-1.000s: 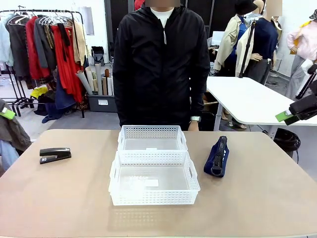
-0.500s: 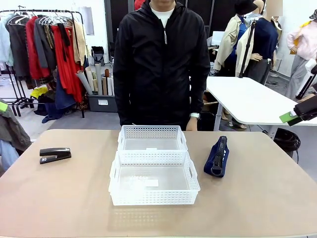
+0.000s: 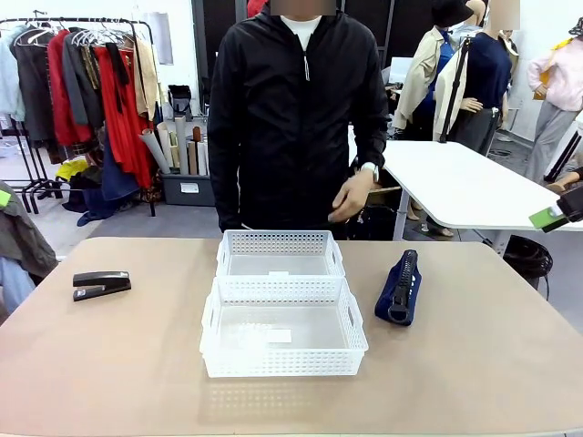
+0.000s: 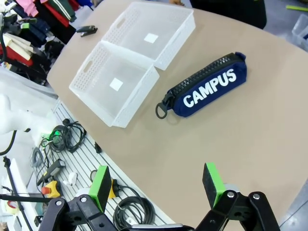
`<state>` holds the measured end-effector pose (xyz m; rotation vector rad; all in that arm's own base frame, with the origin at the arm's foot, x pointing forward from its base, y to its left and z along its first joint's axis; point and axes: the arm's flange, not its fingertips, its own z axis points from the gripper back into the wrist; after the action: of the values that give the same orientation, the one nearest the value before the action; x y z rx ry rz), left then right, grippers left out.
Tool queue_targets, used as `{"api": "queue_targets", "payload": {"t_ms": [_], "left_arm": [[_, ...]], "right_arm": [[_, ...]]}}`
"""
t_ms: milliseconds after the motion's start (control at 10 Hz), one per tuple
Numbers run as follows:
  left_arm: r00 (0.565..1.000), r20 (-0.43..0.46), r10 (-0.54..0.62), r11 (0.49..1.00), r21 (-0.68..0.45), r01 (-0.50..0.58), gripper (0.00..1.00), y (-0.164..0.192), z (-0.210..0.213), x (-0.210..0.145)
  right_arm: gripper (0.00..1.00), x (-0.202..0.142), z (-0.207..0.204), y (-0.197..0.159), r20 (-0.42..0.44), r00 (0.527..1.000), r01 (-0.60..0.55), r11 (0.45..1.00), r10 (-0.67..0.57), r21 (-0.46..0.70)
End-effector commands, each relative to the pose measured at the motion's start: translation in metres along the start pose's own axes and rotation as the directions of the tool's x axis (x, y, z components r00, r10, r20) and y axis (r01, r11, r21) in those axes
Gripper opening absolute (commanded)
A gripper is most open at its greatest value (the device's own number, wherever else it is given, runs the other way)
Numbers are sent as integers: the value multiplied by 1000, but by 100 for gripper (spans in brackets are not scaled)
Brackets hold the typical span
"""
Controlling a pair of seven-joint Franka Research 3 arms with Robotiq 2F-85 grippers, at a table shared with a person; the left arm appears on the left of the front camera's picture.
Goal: Distribute items into two baskets.
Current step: Pick up the Pencil pouch that the person points to.
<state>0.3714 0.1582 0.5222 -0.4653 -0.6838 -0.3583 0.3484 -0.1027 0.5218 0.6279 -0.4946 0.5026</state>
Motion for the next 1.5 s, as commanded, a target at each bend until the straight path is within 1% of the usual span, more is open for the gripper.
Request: {"api": "queue_targets", "payload": {"t_ms": [0,100,1400], "left_arm": [[1000,7,-26,999,-27,26,100,1,1,3],[1000,0,0,1000,0,0,100,0,0,0],[1000,0,0,1000,0,0,100,0,0,0]], "right_arm": [[100,2,-2,2,-2,1000,-6,1000,6,2],[100,2,-2,2,-2,1000,-6,1000,6,2],[100,2,-2,2,-2,1000,-6,1000,6,2]]}}
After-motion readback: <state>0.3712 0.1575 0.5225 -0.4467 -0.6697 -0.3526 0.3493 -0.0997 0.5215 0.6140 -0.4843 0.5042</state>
